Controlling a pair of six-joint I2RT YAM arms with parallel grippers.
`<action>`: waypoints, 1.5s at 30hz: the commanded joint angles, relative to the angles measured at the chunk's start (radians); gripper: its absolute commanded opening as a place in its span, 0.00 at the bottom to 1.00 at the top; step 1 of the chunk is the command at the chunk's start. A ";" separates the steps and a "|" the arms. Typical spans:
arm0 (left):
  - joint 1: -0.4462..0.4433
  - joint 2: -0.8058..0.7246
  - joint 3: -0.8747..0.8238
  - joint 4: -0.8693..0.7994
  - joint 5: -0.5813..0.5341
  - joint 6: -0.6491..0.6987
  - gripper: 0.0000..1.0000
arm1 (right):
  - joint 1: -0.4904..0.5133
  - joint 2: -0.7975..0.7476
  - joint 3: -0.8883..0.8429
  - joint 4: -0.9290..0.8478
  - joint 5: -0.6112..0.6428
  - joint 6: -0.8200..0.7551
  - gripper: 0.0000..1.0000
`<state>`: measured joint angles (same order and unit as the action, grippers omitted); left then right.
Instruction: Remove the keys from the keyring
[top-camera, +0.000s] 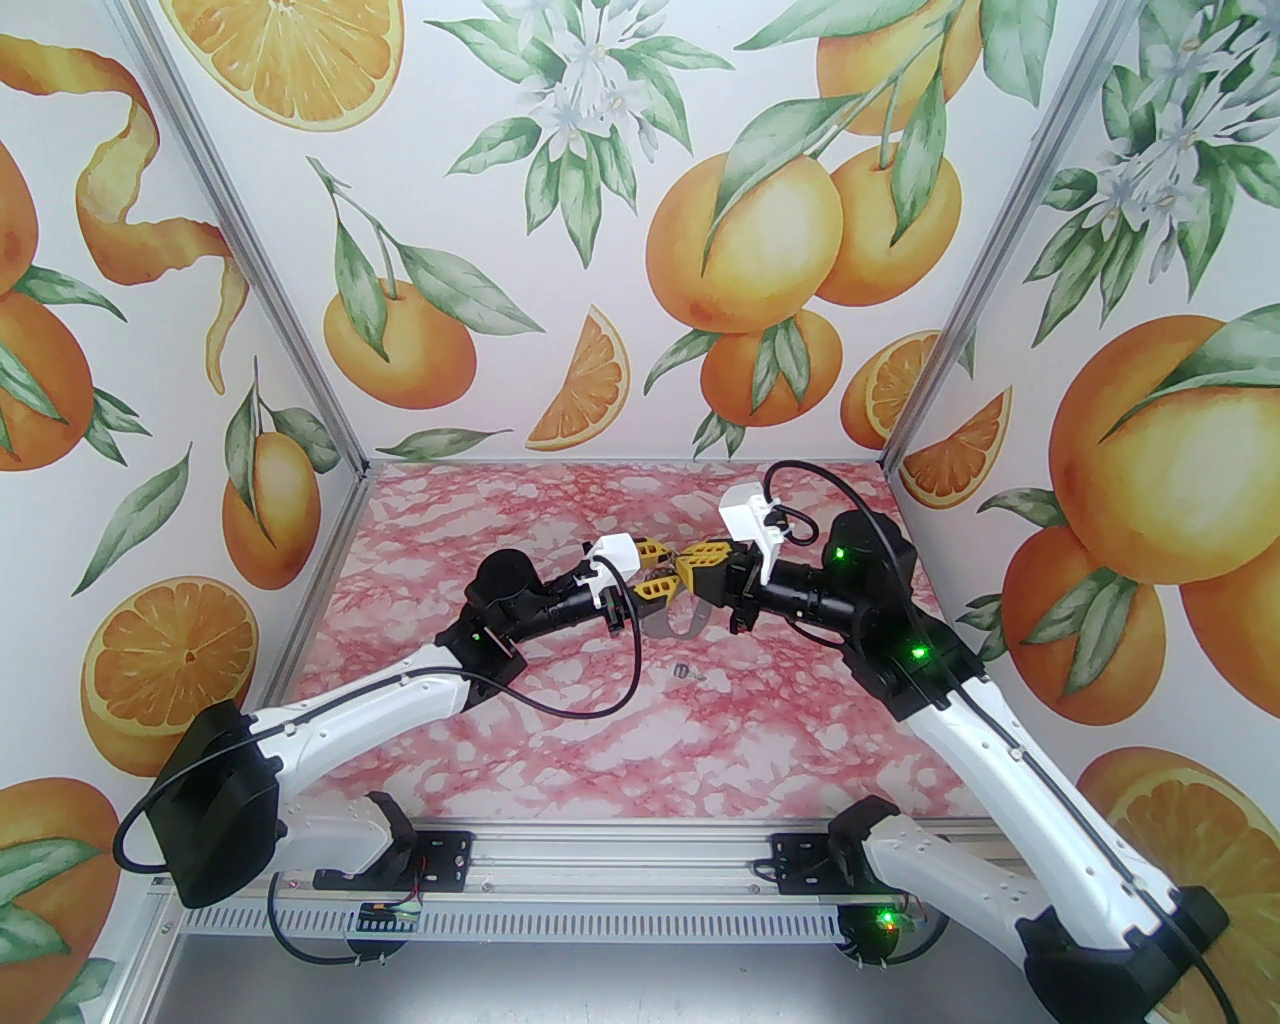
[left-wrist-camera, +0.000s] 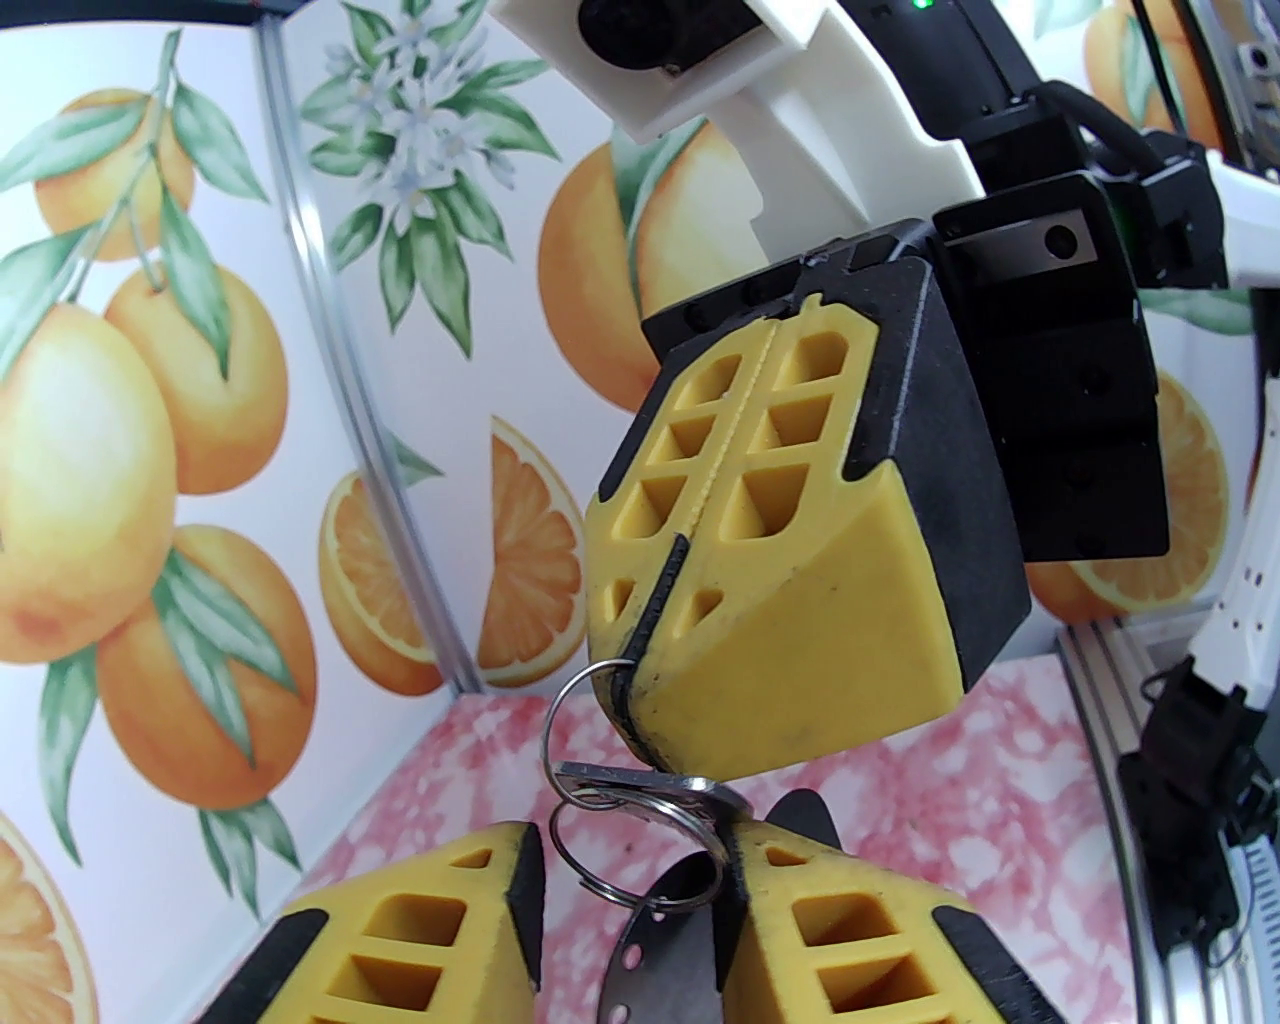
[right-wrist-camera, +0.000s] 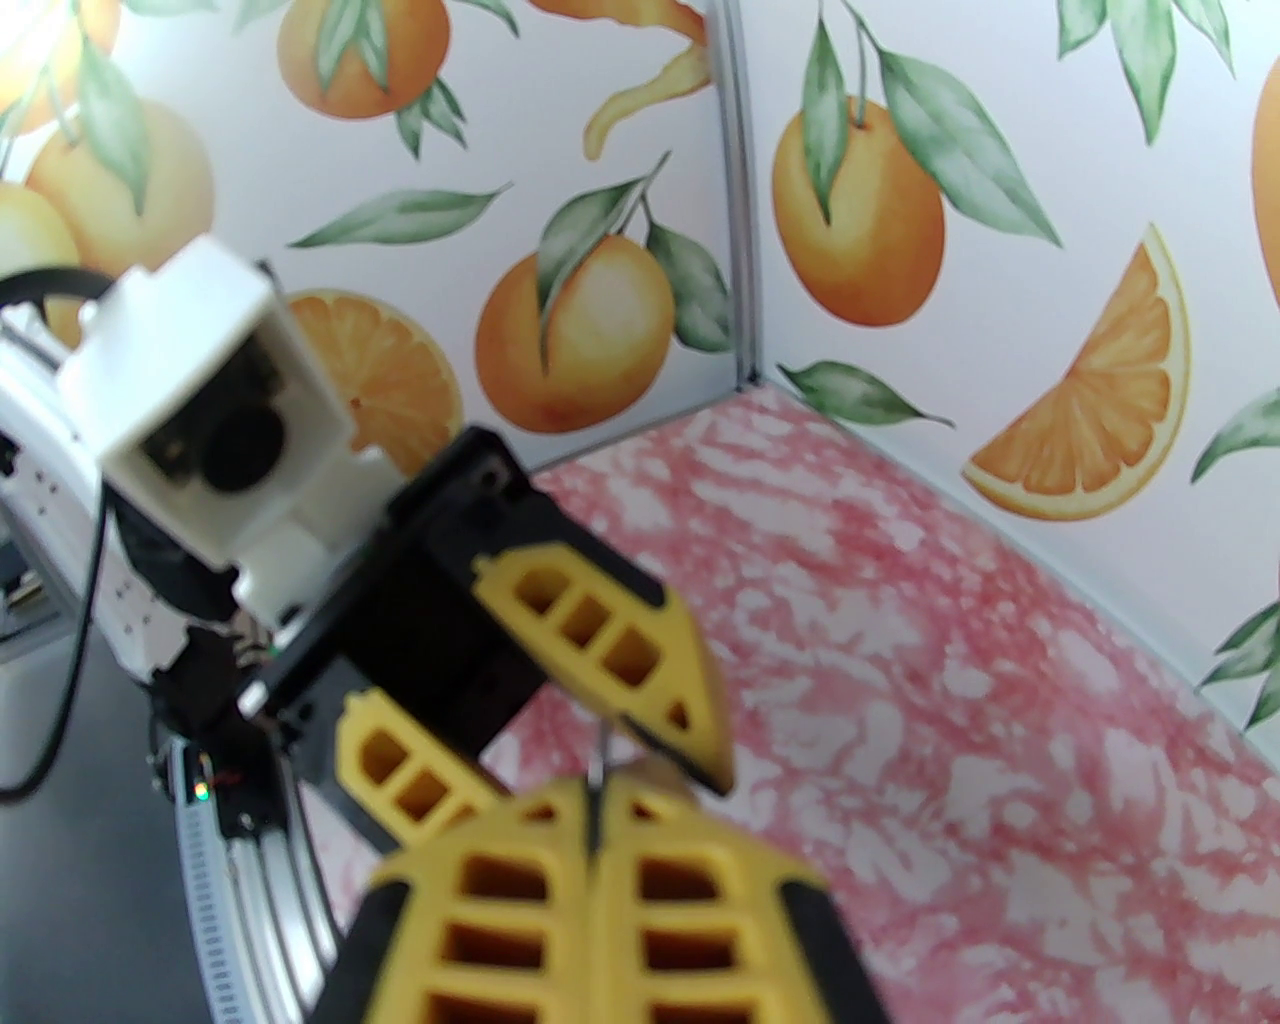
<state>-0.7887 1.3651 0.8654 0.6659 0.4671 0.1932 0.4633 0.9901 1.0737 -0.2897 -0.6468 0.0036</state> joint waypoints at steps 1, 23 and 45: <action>-0.005 0.014 -0.003 0.046 -0.021 0.009 0.27 | -0.007 -0.015 0.031 -0.013 0.016 0.021 0.00; -0.004 0.002 -0.052 0.139 -0.052 0.009 0.05 | -0.007 -0.073 0.003 -0.015 0.124 0.027 0.00; -0.032 -0.041 -0.048 0.113 -0.097 0.166 0.00 | -0.017 -0.014 0.042 -0.140 0.092 0.049 0.00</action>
<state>-0.8135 1.3693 0.8112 0.7780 0.4042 0.2871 0.4580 0.9699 1.0840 -0.3897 -0.5419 0.0273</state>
